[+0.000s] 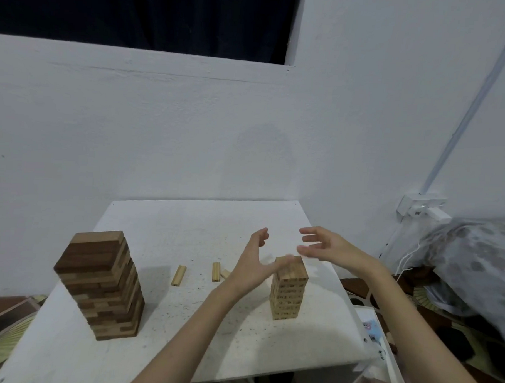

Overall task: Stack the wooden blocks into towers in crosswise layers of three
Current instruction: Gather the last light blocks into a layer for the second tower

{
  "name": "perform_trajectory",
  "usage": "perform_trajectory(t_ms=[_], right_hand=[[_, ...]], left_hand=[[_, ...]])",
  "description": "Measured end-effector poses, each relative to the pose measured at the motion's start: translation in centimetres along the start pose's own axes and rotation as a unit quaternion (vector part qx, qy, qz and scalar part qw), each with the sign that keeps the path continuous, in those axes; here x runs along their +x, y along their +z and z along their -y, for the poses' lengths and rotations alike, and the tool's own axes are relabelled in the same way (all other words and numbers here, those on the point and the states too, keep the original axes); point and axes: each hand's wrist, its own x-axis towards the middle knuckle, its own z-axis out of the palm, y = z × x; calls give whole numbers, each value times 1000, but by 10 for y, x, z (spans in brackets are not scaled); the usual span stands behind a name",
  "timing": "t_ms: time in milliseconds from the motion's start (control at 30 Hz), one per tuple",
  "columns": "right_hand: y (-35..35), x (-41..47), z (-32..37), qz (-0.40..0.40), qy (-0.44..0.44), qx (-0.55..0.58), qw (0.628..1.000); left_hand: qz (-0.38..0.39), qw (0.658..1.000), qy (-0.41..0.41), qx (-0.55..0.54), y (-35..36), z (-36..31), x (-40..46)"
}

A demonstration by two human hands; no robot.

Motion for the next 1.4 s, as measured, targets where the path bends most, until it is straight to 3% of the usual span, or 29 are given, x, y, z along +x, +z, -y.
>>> perform_trajectory(t_ms=[133,267,500,933,1400], right_hand=[[16,-1,1,-85,56,108,989],[32,-2,-4,-64,125,188,972],[46,-6,1,-35,134,232,963],[53,-15,20,-11,127,233,964],[55,-17,23,-1,110,274,955]], left_hand=[[-38,985,-93,-141,9,-12,-2],[-15,949,-216,-230,15,-19,-2],[48,901,-280,-328,11,-40,-14],[141,906,-258,-304,17,-52,-21],[142,890,-274,-337,20,-31,-8]])
